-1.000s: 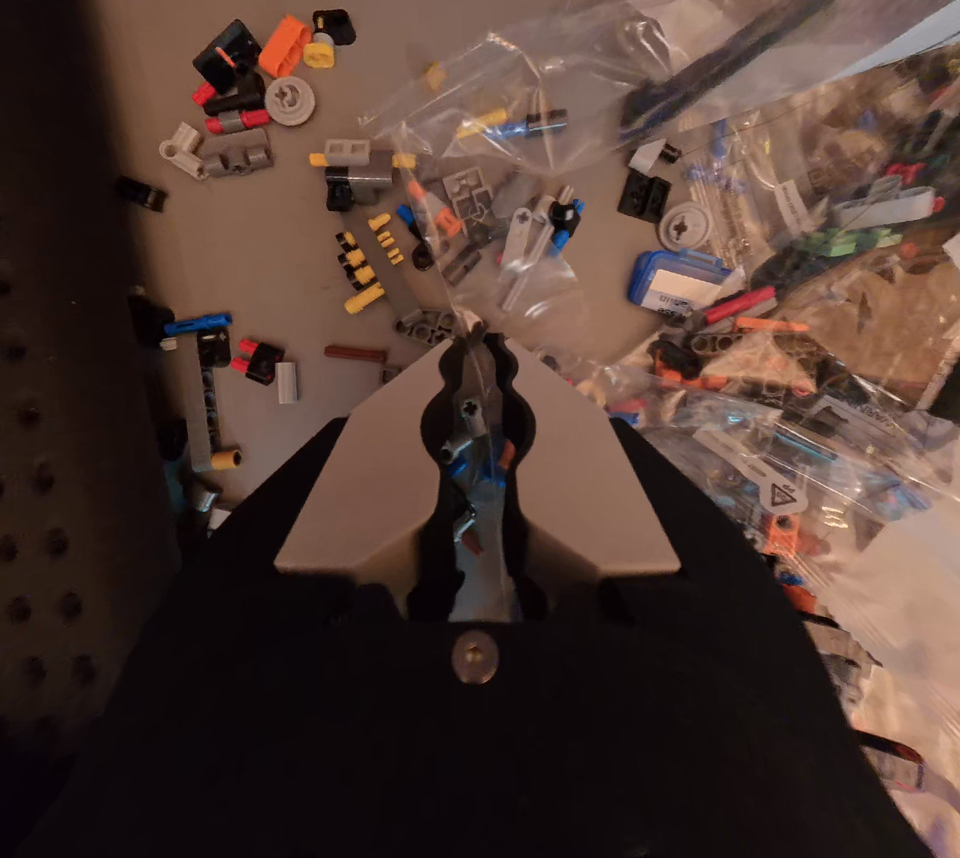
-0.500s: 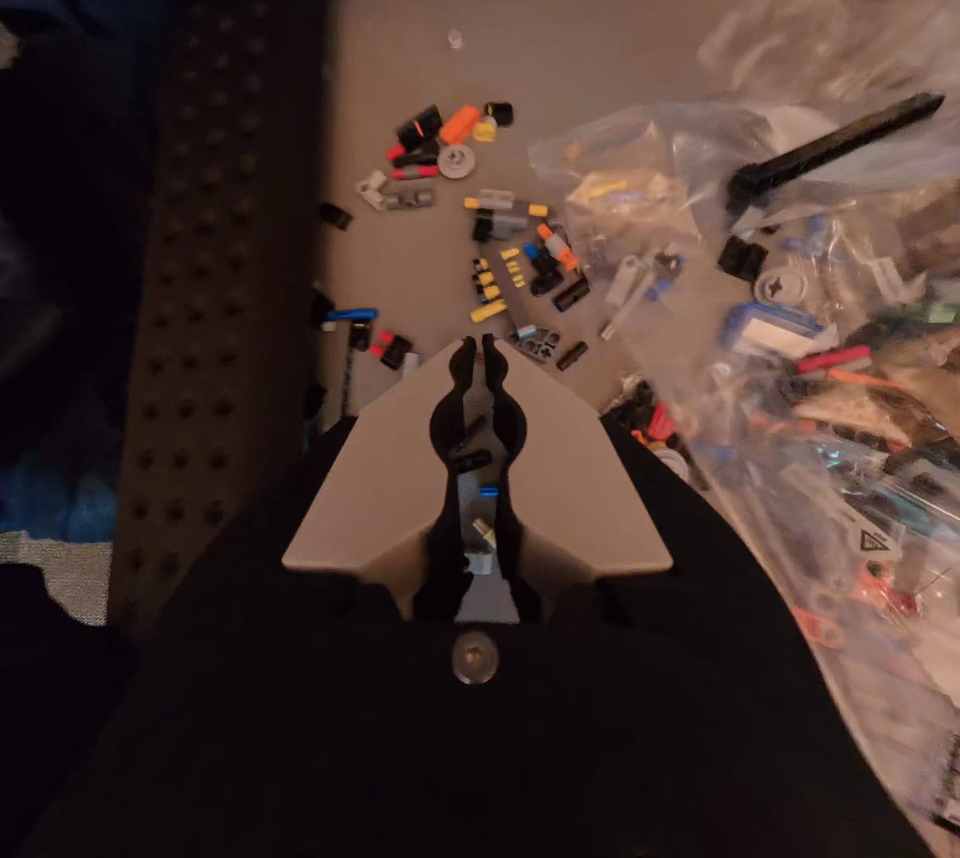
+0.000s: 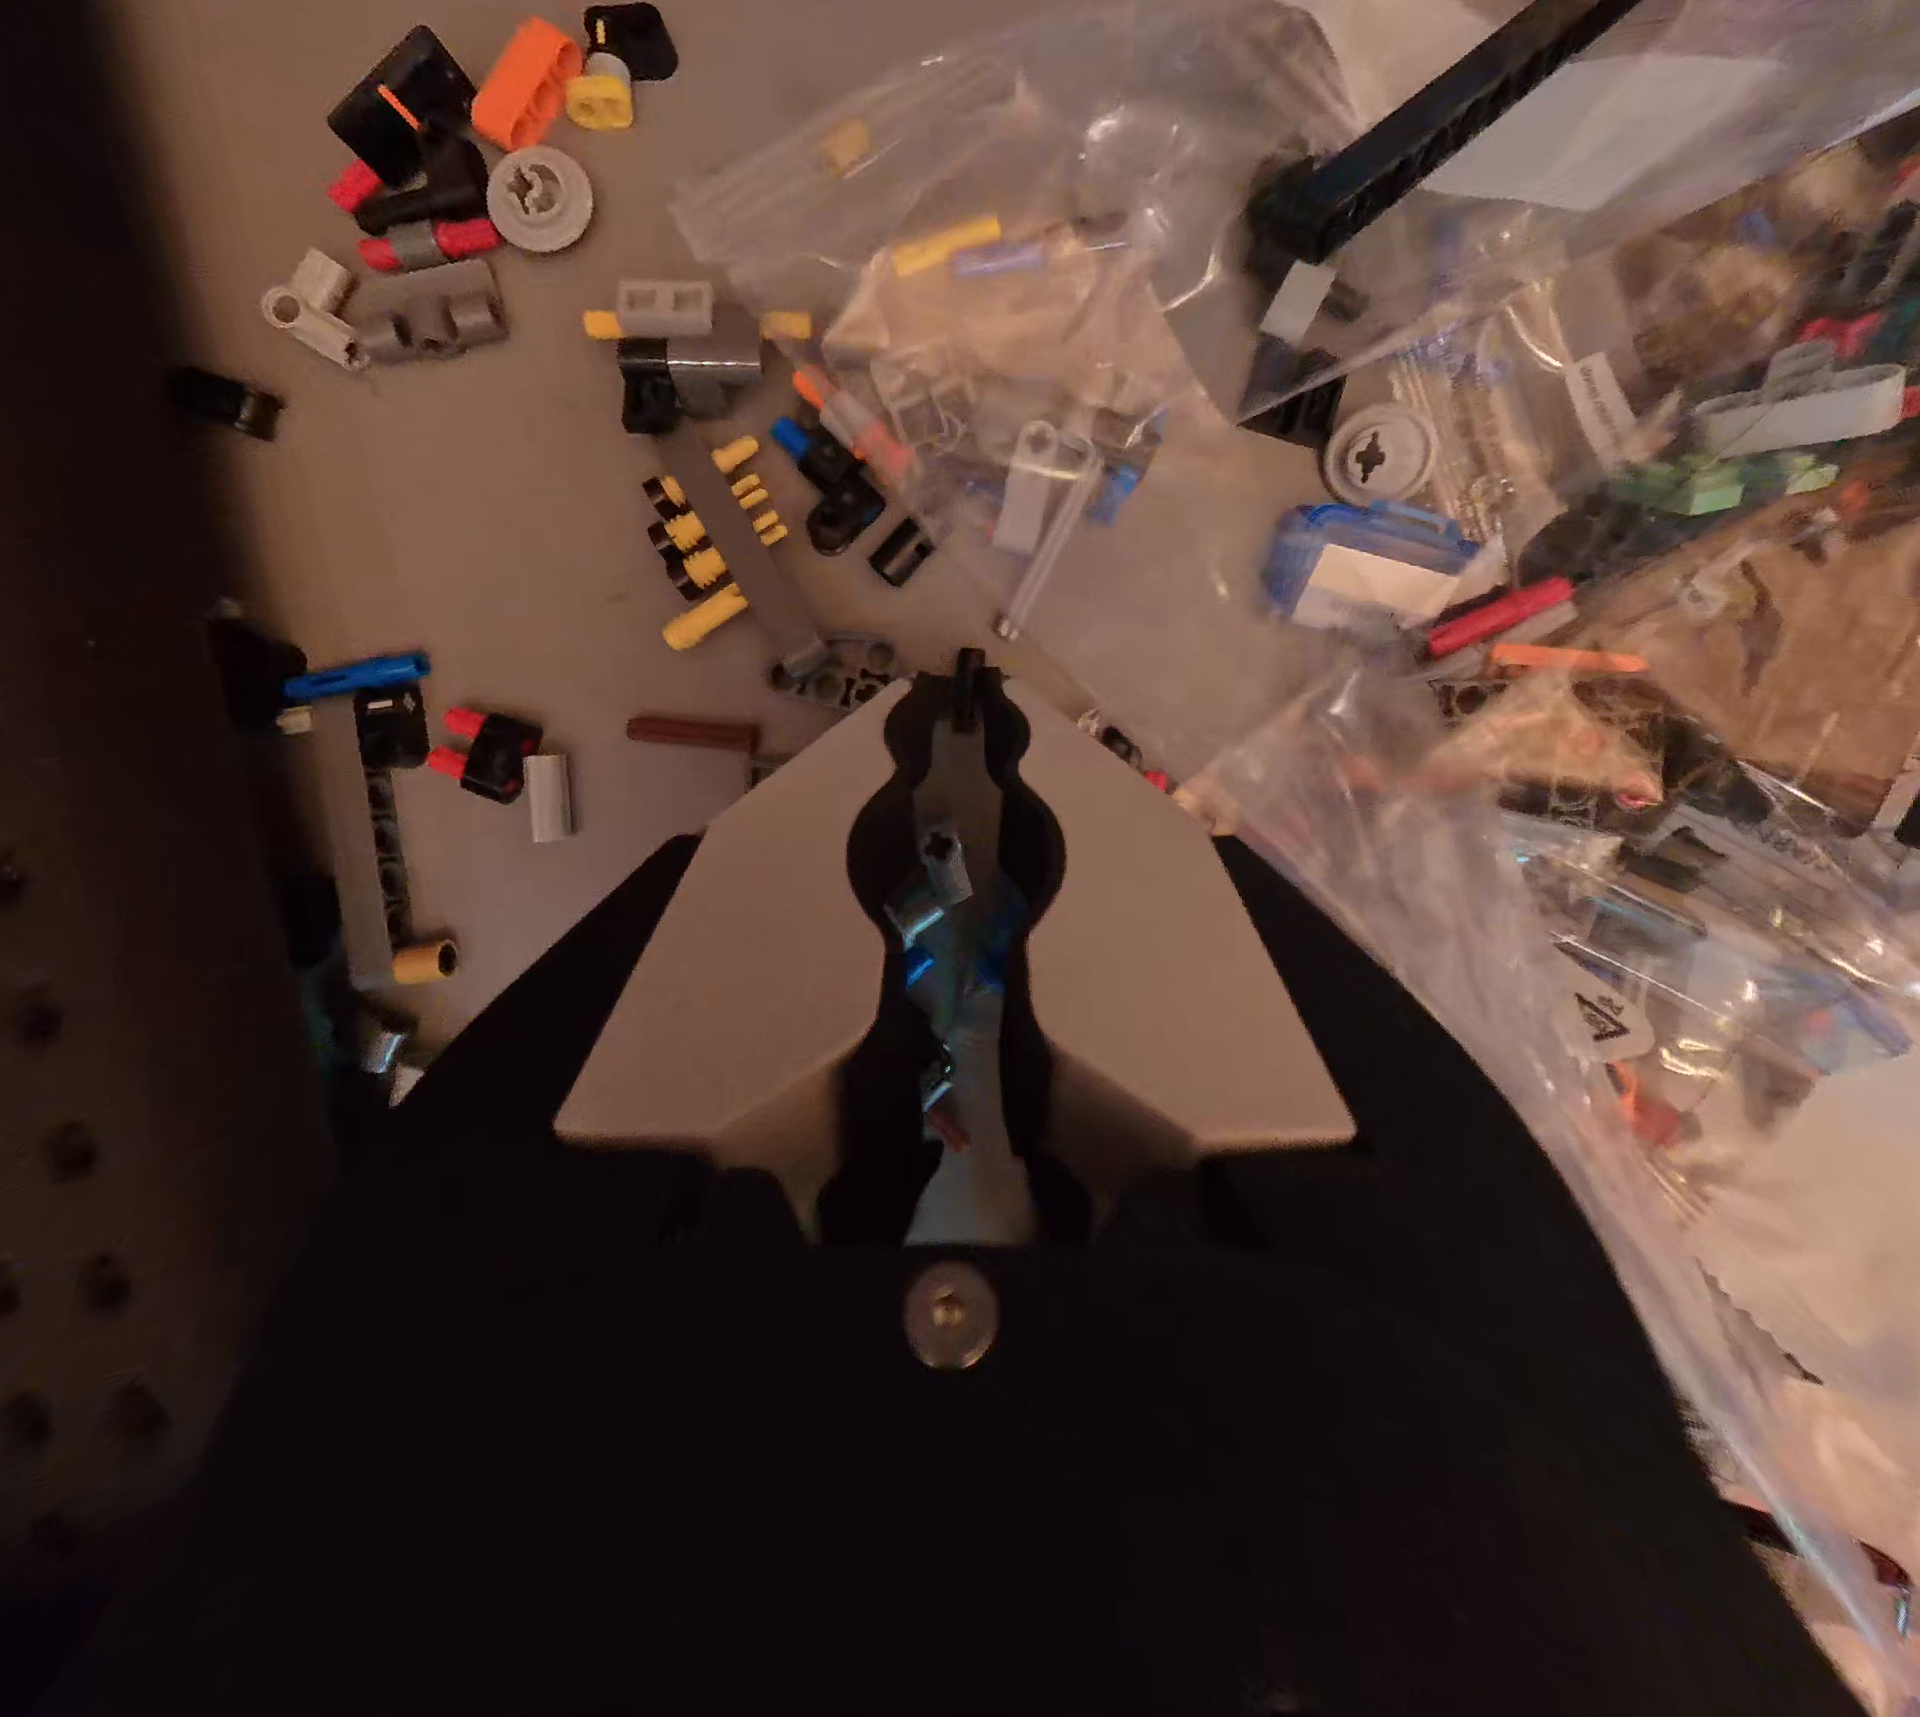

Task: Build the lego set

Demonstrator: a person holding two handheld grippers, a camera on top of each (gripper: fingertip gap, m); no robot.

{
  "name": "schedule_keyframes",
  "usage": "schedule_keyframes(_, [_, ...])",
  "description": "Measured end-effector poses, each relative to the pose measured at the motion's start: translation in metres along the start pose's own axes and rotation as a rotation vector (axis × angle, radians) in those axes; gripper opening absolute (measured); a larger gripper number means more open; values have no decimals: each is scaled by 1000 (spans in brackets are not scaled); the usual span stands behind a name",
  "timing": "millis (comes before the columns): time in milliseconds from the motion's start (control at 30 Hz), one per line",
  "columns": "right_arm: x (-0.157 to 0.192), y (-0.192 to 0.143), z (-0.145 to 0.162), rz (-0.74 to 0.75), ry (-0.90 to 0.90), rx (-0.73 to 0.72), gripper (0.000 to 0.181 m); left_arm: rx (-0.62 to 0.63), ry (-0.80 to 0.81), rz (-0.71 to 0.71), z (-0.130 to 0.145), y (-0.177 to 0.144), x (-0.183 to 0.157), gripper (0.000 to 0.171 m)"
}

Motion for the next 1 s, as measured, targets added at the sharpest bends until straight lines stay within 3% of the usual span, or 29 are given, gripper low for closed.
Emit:
schedule_keyframes(233, [3,-4,-3,-26,-24,-30,0,-3,-2,0,0,-1,0,0])
schedule_keyframes(433, [6,-44,-16,-21,-66,-325,0,-4,-2,5,-1,-1,-1,0])
schedule_keyframes(500, [4,-52,-16,-1,-60,-364,0,-3,-2,8,-1,0,-1,0])
schedule_keyframes(633, [7,-42,-4,-26,-39,-264,0,-1,-1,12,0,0,-2,0])
schedule_keyframes(767, [19,-29,-1,-105,-51,-191,14,3,1,14,0,1,-3,0])
schedule_keyframes(1000, [33,-19,0,-161,-94,-120,15,5,1,14,1,1,-2,0])
Point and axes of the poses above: each gripper's, where its closed fingertips meet, y out along the fingers, z out of its underside, x = y × z across the jaws, the point moved 9 cm from there along -y, back along the fingers, and after that the axes turned 14 degrees about -y, right-handed, at the moved point
